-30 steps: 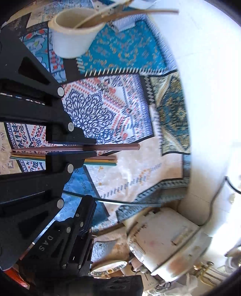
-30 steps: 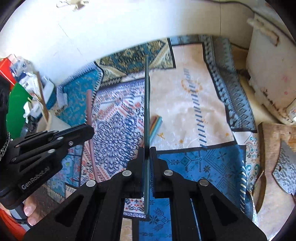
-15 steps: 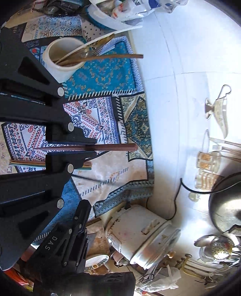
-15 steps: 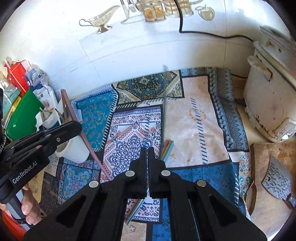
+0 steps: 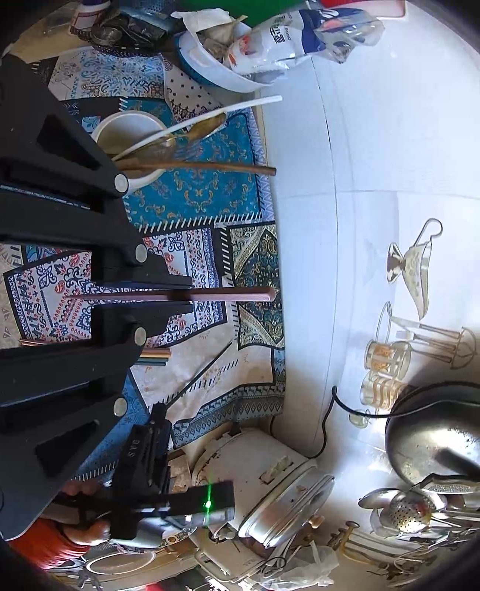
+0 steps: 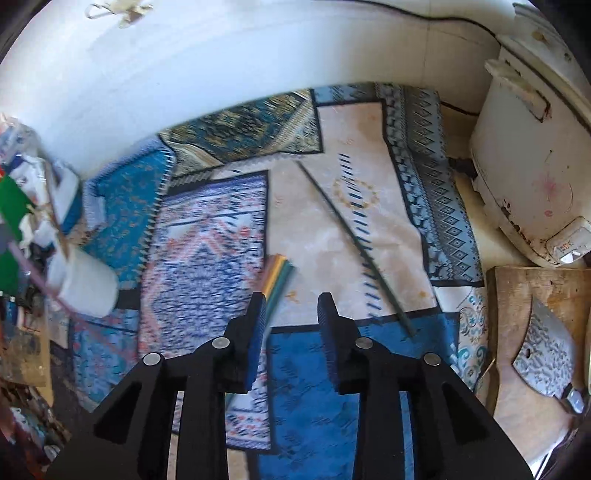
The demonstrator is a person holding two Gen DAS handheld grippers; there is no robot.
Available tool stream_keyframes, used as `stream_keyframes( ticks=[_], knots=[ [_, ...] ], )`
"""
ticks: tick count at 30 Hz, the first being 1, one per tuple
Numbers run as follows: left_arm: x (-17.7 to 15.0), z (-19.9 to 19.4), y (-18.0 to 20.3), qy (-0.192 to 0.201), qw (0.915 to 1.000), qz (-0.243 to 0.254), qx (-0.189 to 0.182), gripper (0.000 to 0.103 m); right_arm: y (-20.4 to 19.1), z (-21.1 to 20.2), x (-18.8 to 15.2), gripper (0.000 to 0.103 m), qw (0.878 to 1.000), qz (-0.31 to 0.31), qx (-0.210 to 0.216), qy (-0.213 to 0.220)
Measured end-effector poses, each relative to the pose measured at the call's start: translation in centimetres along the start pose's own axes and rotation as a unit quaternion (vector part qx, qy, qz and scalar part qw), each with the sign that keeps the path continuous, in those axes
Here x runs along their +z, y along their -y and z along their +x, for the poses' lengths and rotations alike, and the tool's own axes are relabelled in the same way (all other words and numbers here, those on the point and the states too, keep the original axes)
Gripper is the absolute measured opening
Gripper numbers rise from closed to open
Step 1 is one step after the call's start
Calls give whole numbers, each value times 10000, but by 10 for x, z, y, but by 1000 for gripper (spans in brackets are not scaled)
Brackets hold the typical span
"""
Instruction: Organize utensils
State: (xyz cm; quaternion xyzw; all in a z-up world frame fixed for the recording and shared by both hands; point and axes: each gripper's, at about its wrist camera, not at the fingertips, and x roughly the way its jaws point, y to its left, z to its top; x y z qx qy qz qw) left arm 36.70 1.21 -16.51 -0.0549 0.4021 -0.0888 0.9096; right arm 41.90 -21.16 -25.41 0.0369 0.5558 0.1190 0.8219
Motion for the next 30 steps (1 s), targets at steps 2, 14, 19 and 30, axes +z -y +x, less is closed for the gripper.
stream_keyframes(
  ticks=[2,14,19,30],
  knots=[
    [-2,1,-3,-25,10000,-49,33,4,8,15,10,27,9998,-57,-132,-161],
    [-9,7,-15,-135,9986,-422,298,4,31,91,72,27,9966,-201,-236,-768],
    [-8,4,-19,-87,9975,-562,426,4,39,110,77,27,9951,-171,-314,-923],
    [-10,-4,-21,-5,9966,-639,523,4,30,108,66,5,9954,-393,-351,-798]
  ],
)
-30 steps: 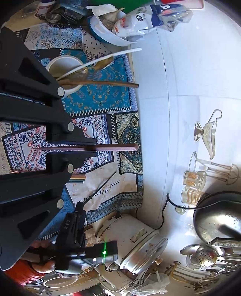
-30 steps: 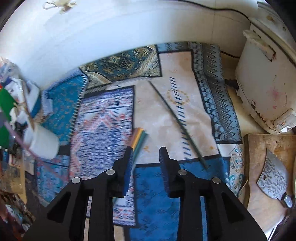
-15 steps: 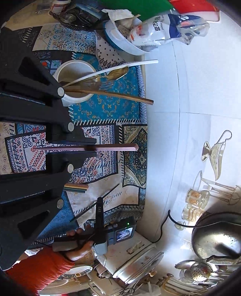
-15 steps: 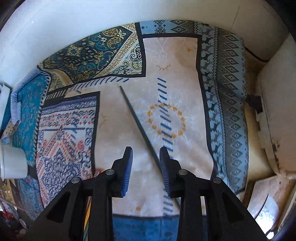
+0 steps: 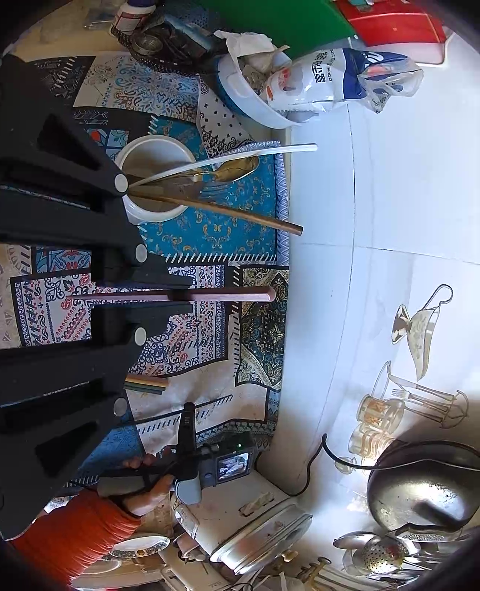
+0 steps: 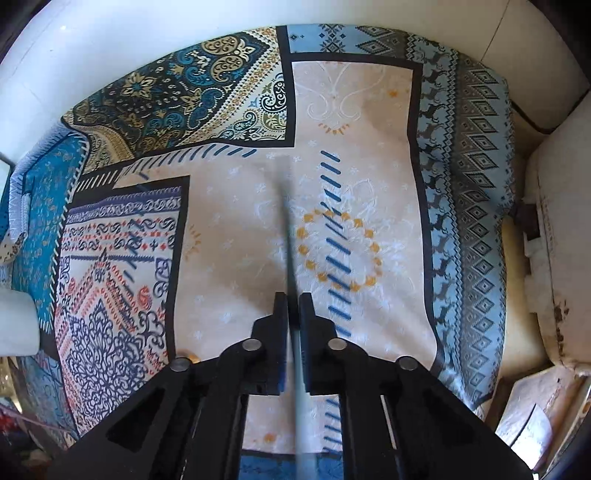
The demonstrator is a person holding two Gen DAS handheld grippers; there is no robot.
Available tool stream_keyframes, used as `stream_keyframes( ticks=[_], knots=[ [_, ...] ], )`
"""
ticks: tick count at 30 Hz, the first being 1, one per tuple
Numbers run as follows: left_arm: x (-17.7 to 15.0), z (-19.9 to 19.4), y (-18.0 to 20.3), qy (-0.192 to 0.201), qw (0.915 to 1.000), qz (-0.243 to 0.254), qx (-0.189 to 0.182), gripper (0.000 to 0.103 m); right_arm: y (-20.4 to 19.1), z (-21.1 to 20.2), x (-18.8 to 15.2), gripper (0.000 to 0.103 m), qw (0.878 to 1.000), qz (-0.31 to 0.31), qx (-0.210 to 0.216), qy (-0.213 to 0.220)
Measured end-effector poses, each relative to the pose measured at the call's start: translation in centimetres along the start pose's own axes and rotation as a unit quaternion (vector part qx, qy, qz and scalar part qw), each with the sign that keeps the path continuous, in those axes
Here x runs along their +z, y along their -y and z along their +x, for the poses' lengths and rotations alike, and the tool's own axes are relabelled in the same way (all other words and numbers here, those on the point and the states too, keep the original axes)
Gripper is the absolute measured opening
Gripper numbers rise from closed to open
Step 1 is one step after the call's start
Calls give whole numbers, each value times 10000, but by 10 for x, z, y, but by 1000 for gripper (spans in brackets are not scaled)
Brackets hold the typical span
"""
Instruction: Organize utensils
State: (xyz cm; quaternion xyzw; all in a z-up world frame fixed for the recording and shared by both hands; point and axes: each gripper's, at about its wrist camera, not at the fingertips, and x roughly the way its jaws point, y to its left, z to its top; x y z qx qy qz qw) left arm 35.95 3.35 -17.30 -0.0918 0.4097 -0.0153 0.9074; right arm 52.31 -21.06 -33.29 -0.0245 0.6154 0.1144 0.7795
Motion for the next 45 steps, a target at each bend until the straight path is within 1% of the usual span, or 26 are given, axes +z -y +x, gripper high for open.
stream_keyframes(
  ticks=[3,5,8,12,14,18,20,21,26,29,34,41,45],
  knots=[
    [0,-5,0,58,10000,47,-28,4,-8,-12,-8,5,9999,44,45,158],
    [1,-9,-1,104,9999,57,-57,4,-11,-27,-17,5,9993,156,194,288],
    [3,-14,-1,181,9998,51,-118,4,-16,-57,-32,5,9973,245,392,570],
    [5,-24,0,319,9993,70,-184,4,-23,-101,-49,5,9932,200,553,1004],
    [7,-28,1,389,9990,97,-208,4,-23,-119,-42,5,9906,141,631,1205],
    [11,-39,1,552,9980,137,-265,4,-40,-163,-46,5,9826,-44,724,1712],
    [14,-47,1,661,9973,155,-285,4,-45,-171,-40,5,9785,-123,790,1901],
    [16,-50,1,711,9969,160,-290,4,-51,-184,-42,5,9754,-176,835,2030],
    [25,-69,-4,987,9945,166,-312,4,-77,-217,-43,5,9636,-421,1039,2429],
    [30,-80,-10,1135,9930,152,-290,4,-97,-232,-43,5,9568,-601,1198,2580],
    [36,-98,-25,1340,9907,143,-184,4,-135,-247,-46,5,9473,-940,1469,2688],
    [41,-113,-53,1529,9882,50,18,4,-185,-259,-51,5,9334,-1382,1873,2731],
    [43,-118,-72,1592,9872,-31,114,4,-211,-258,-49,5,9288,-1526,2035,2696]
  ],
)
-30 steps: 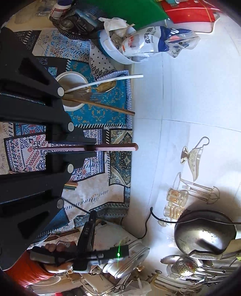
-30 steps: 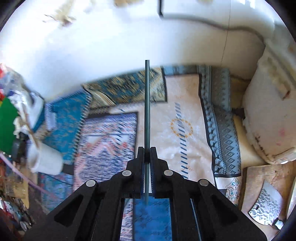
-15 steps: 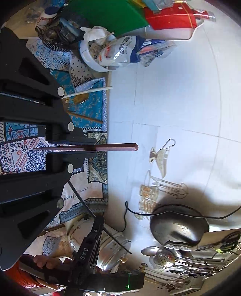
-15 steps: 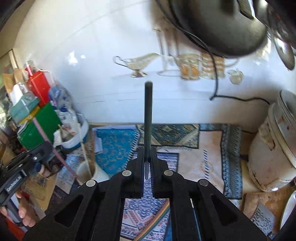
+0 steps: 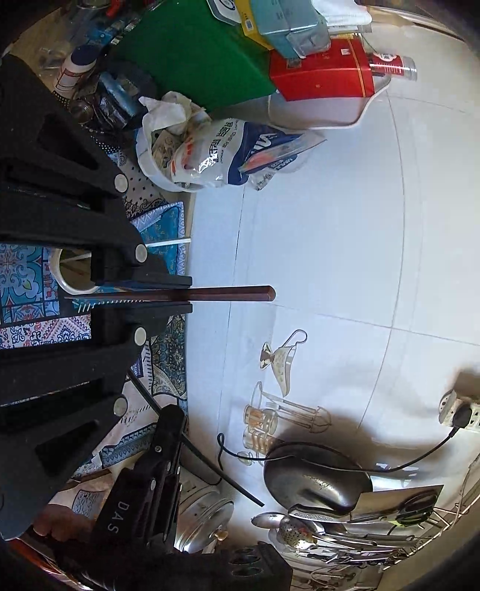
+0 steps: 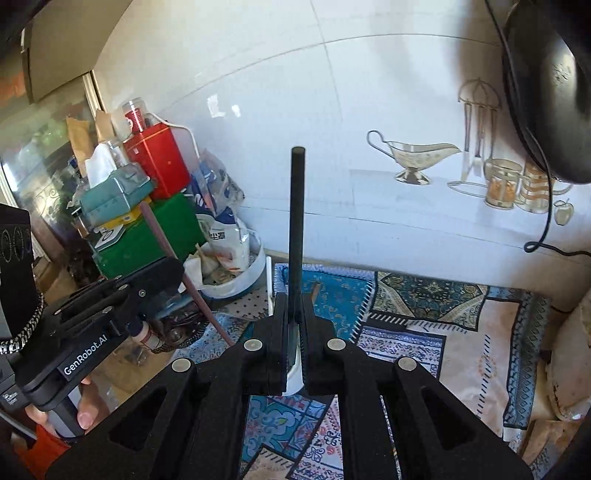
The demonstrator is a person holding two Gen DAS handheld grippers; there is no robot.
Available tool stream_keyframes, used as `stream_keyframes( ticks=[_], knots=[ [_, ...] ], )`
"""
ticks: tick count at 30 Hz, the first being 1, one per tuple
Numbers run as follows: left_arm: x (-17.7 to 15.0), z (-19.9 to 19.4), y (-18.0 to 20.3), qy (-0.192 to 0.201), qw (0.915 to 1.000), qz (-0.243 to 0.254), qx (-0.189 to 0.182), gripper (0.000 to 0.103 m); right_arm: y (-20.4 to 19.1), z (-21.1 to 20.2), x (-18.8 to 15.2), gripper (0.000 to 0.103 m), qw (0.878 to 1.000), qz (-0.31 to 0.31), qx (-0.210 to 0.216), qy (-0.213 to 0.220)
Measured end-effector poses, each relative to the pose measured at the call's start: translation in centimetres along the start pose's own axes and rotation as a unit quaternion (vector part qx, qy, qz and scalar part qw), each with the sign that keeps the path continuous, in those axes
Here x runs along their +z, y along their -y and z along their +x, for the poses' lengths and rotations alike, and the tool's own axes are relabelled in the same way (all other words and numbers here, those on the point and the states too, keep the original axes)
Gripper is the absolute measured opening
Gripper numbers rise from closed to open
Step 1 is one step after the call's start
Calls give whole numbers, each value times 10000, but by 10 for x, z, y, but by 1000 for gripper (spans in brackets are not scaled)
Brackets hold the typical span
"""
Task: Organize utensils
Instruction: 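Carry both chopsticks upright over the white cup and lower them in, then open both tools to release the chopsticks into the cup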
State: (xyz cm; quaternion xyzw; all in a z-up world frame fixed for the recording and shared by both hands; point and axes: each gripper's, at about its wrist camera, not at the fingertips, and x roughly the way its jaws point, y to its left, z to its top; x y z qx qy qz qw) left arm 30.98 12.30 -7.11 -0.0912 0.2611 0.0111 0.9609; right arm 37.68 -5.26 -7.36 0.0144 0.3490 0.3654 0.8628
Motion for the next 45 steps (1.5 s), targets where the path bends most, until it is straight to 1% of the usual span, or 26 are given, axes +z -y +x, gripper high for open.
stream_keyframes(
  ticks=[3,6,9,13,17,23,26,29,33,35,37,45],
  knots=[
    [1,2,-12,6,10000,-54,61,4,-12,10,1,5,9999,-24,154,-53],
    [1,8,-22,-25,9999,-91,124,4,-21,25,-1,5,9997,-33,213,-146],
    [-4,21,-31,-150,9997,-87,198,4,-26,43,-6,5,9993,-2,204,-317],
    [-14,43,-39,-356,9990,-98,245,4,-29,69,-17,5,9983,-20,54,-578],
    [-29,68,-46,-690,9973,-167,193,4,-26,91,-30,5,9955,68,-54,-948],
    [-51,93,-47,-1214,9925,-30,140,4,-21,122,-47,5,9885,237,-89,-1489],
    [-58,102,-49,-1446,9894,18,99,4,-17,133,-52,5,9851,335,-79,-1683],
    [-62,106,-50,-1568,9876,38,60,4,-16,139,-54,6,9841,395,-181,-1723],
    [-61,106,-49,-1657,9861,77,26,4,-16,140,-51,6,9827,437,-191,-1787],
    [-61,104,-47,-1642,9863,115,54,4,-15,139,-50,8,9824,420,-187,-1810],
    [-59,102,-46,-1642,9863,134,51,4,-14,136,-48,17,9824,402,-220,-1808],
    [-47,84,-37,-1494,9887,129,23,6,-8,107,-41,19,9882,236,-347,-1471]
  ],
)
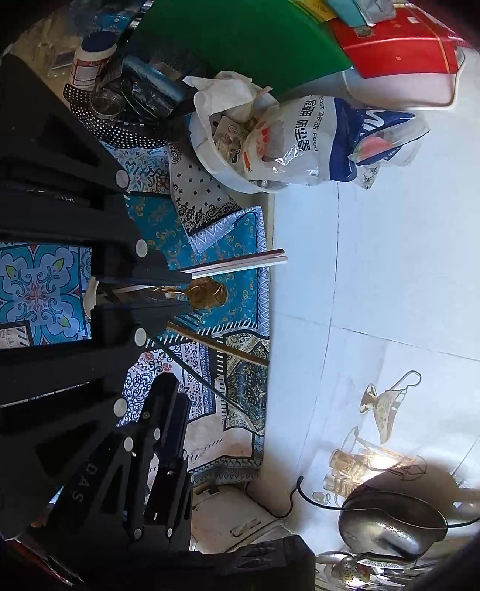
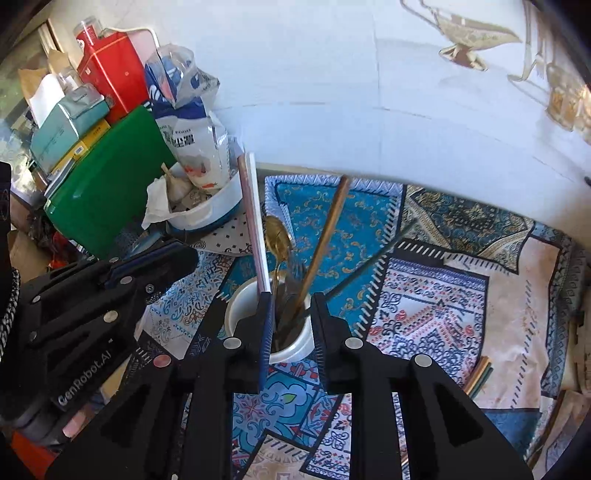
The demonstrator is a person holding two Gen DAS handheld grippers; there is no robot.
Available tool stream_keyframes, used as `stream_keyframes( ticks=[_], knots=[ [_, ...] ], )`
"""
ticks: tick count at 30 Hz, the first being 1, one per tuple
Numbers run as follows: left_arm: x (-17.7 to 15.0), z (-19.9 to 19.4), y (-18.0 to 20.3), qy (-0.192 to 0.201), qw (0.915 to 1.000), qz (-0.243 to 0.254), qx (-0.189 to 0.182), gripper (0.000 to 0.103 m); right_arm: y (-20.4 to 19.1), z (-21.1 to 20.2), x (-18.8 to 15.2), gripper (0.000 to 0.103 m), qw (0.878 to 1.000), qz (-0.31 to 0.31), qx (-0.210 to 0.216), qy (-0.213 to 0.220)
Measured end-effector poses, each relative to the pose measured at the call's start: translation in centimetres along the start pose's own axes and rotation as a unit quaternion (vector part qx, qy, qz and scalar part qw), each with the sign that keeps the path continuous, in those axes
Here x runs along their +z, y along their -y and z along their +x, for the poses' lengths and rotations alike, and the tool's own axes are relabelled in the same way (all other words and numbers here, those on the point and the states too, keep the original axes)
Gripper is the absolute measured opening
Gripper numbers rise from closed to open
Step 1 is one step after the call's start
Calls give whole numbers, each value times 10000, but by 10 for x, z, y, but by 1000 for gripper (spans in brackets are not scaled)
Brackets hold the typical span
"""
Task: Organize utensils
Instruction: 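Open both tools to release the chopsticks into the cup, then move both tools back over the remaining chopsticks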
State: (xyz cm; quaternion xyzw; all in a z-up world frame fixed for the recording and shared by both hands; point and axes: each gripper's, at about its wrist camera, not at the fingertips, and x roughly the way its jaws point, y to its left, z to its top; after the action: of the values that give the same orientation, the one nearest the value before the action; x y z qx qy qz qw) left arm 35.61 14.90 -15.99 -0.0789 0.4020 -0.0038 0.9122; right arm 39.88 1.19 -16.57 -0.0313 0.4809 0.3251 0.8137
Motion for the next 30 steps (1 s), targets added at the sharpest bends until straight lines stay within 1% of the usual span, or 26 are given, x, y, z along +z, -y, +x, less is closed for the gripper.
stream_keyframes(
  ticks=[4,8,10,12,15,19,22,26,30],
  knots=[
    [4,-15,10,169,9998,30,-29,11,11,-24,-2,22,9994,-93,-225,246],
    [8,-24,22,294,9995,85,-77,22,28,-48,-8,29,9979,-60,-440,476],
    [9,-25,29,313,9994,115,-120,27,39,-57,-12,31,9967,8,-580,561],
    [9,-25,37,313,9993,161,-160,35,50,-63,-15,31,9957,92,-701,599],
    [7,-21,50,248,9991,231,-246,40,72,-72,-24,32,9940,281,-871,594],
    [0,-8,71,83,9987,412,-280,43,99,-74,-40,32,9914,583,-1057,496],
    [-8,5,86,-137,9979,521,-365,44,119,-71,-54,33,9892,850,-1138,350],
    [-22,25,105,-430,9959,676,-410,44,143,-57,-80,33,9849,1180,-1268,36],
    [-41,46,119,-767,9929,802,-437,44,164,-36,-108,33,9799,1544,-1210,-365]
  ],
)
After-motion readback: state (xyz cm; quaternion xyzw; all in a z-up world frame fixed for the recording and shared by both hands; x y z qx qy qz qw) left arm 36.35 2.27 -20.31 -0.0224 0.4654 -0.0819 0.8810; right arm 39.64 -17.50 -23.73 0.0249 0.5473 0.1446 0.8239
